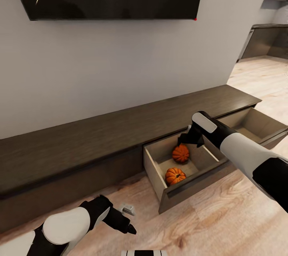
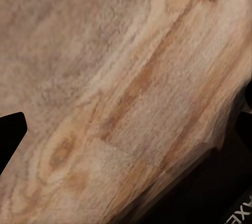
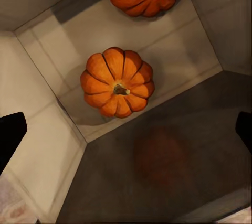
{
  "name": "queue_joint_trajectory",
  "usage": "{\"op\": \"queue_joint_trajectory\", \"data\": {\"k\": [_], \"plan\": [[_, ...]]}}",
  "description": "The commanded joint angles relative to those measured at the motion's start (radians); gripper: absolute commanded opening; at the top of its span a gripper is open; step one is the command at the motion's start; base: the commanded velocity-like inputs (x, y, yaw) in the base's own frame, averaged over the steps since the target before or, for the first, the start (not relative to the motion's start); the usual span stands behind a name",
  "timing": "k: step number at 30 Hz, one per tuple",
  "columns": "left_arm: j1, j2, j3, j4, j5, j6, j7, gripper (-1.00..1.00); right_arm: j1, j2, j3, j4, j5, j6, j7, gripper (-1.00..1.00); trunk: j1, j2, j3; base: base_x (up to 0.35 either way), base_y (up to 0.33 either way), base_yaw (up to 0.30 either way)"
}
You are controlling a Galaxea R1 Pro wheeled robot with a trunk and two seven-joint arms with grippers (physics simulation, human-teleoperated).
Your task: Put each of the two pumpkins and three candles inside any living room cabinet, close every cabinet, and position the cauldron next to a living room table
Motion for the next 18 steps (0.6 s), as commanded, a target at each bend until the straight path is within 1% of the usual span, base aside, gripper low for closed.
{"op": "queue_joint_trajectory", "data": {"k": [1, 7, 12, 18], "plan": [[-0.001, -0.001, -0.008, 0.000, 0.010, 0.007, -0.002, 1.00, -0.001, -0.001, 0.011, -0.002, -0.011, 0.000, -0.008, 1.00, -0.001, 0.000, 0.003, 0.000, 0.000, 0.000], [-0.001, -0.001, -0.007, 0.000, 0.010, 0.007, -0.001, 1.00, -0.001, -0.001, 0.055, -0.003, -0.010, -0.003, -0.004, 1.00, -0.003, 0.001, 0.026, 0.000, 0.000, 0.000], [-0.001, -0.001, -0.008, 0.000, 0.010, 0.006, -0.001, 1.00, -0.001, 0.003, 0.066, -0.005, -0.008, -0.005, -0.002, 1.00, -0.006, 0.003, 0.046, 0.000, 0.000, 0.000], [-0.001, 0.001, -0.008, 0.001, 0.011, 0.006, -0.001, 1.00, -0.001, 0.008, 0.068, -0.014, -0.005, -0.006, -0.009, 1.00, -0.008, 0.004, 0.069, 0.000, 0.000, -0.005]]}}
